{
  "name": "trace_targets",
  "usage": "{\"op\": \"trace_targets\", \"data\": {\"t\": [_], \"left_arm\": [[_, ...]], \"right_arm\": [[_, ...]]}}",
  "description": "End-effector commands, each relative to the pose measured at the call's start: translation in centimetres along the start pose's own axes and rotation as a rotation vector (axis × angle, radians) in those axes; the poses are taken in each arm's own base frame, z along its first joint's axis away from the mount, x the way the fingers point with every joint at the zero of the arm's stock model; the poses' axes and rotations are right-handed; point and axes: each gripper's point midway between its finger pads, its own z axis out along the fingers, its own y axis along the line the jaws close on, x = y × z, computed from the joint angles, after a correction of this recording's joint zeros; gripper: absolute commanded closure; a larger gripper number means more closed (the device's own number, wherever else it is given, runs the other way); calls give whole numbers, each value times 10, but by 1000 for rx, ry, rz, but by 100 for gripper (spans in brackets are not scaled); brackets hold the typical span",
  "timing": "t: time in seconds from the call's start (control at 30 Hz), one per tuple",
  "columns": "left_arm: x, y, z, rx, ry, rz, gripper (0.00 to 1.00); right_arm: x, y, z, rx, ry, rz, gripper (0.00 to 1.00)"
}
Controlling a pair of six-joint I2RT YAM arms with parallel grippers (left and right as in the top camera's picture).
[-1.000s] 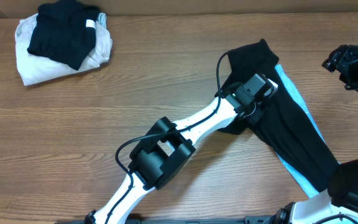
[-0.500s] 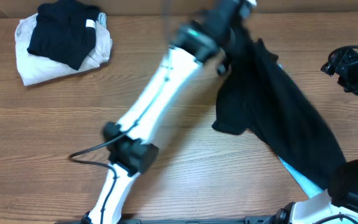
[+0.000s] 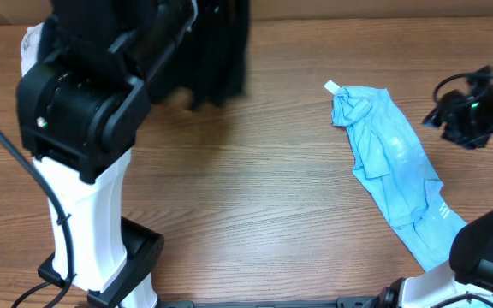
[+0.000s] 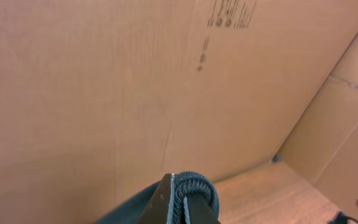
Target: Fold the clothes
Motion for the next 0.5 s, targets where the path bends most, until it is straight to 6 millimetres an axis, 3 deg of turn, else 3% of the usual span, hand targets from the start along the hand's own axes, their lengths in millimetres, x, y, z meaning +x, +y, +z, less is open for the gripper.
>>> {"op": "trace_targets", "data": {"t": [0.0, 0.03, 0.2, 0.47], "left_arm": [[25, 6, 16, -24, 85, 5, 96], [29, 6, 17, -25, 97, 5, 96], [28, 7, 19, -26, 94, 9, 96], [24, 7, 20, -25, 75, 12, 96]], "right_arm": [[27, 11, 42, -22, 94, -46, 54], [37, 14, 63, -31, 117, -59, 63], [53, 12, 109, -35, 115, -49, 76], [48, 8, 144, -69, 25, 13, 87]]}}
